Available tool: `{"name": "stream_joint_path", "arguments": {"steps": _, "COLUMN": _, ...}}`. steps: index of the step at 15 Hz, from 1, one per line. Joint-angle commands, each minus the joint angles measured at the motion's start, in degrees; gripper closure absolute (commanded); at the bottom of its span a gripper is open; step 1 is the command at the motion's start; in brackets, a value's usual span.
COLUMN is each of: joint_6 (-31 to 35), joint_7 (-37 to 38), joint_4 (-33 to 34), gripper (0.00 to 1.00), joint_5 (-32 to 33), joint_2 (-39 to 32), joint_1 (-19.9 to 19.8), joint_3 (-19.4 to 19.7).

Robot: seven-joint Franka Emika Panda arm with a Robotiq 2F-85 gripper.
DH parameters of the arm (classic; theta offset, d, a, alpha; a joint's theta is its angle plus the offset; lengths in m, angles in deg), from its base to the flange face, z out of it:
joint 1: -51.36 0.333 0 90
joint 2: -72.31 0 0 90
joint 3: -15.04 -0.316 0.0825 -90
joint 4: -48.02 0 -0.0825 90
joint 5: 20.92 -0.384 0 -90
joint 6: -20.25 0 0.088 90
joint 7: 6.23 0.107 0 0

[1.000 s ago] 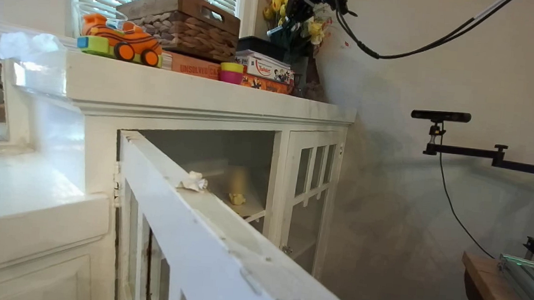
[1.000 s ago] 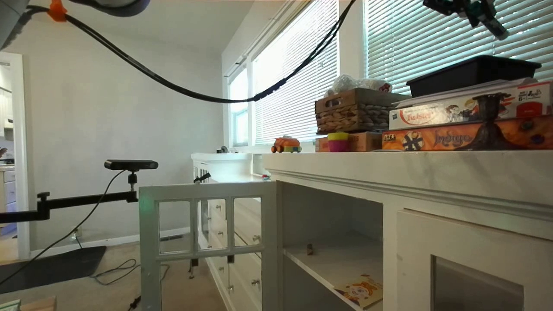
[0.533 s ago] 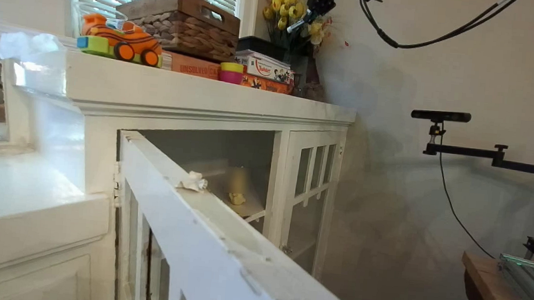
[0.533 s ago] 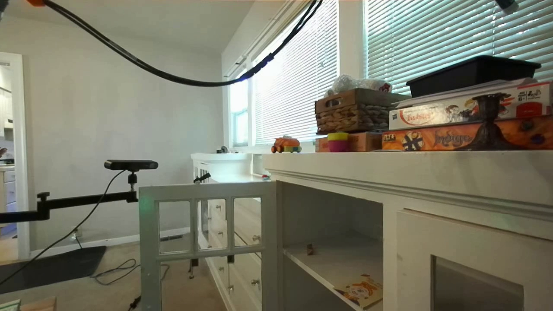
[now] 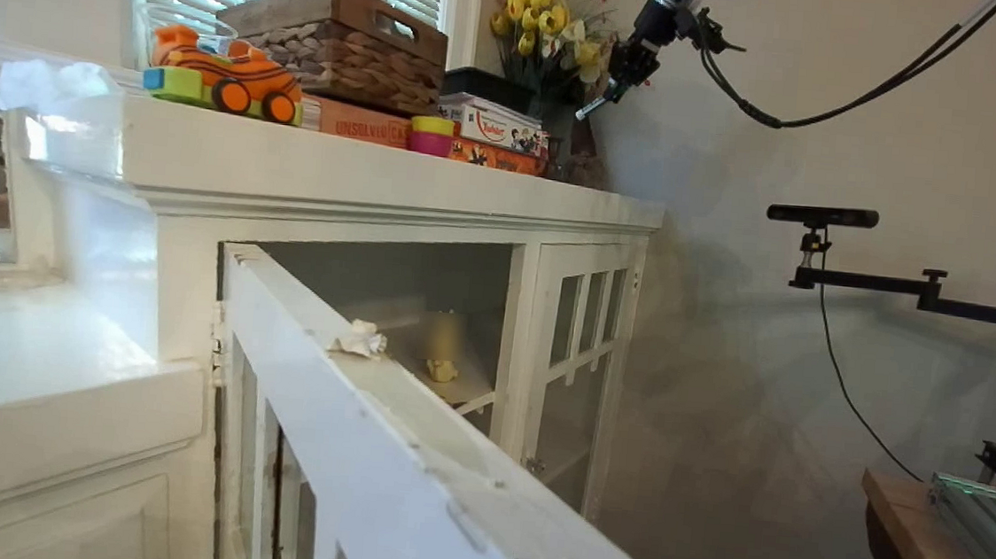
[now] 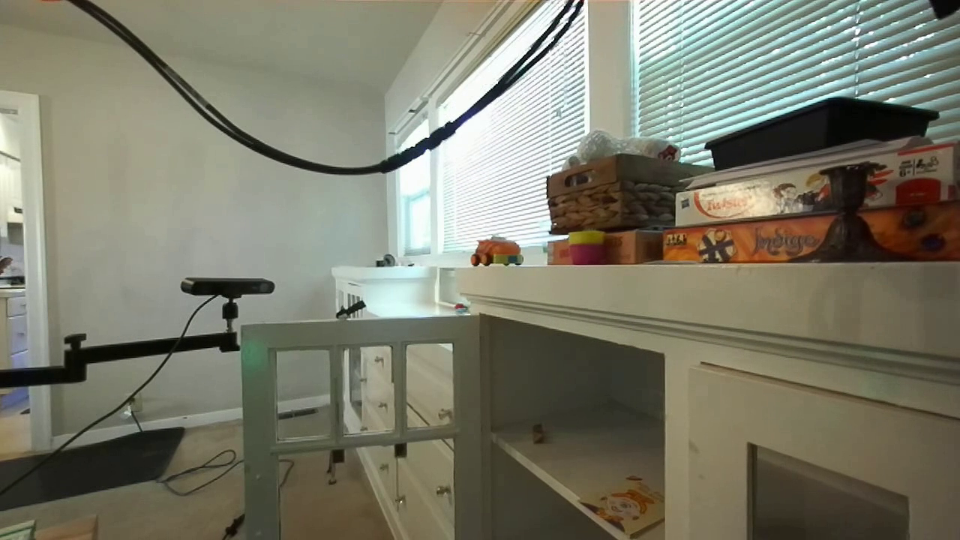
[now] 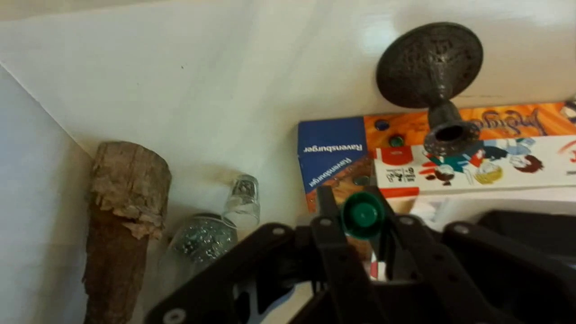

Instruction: Remove the marker and green ball from the black tray and put them on the cabinet top

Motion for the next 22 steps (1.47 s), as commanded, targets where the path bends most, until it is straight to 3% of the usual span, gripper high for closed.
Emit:
{"name": "stream_joint_path", "arguments": {"steps": 1, "joint_6": 8.0, "joint_7": 1.04, "joint_4": -9.5, "gripper": 0.95, "joint_5": 1.6, "joint_2": 3.06, "joint_1": 0.68, "joint_3": 1.04}}
{"name": "stream_joint_path", "arguments": {"steps": 11, "joint_6": 18.82, "joint_7": 8.16, "joint_4": -17.33, "gripper": 0.95, "joint_5": 4.57, "joint_2": 0.45, "joint_1": 1.23, "joint_3": 3.72}}
{"name": "stream_joint_path", "arguments": {"steps": 22, "joint_6": 24.09, "joint_7": 17.7, "joint_4": -15.6, "gripper": 0.95, "joint_5": 2.45, "joint_2": -4.89, "joint_1": 0.78, "joint_3": 3.29}}
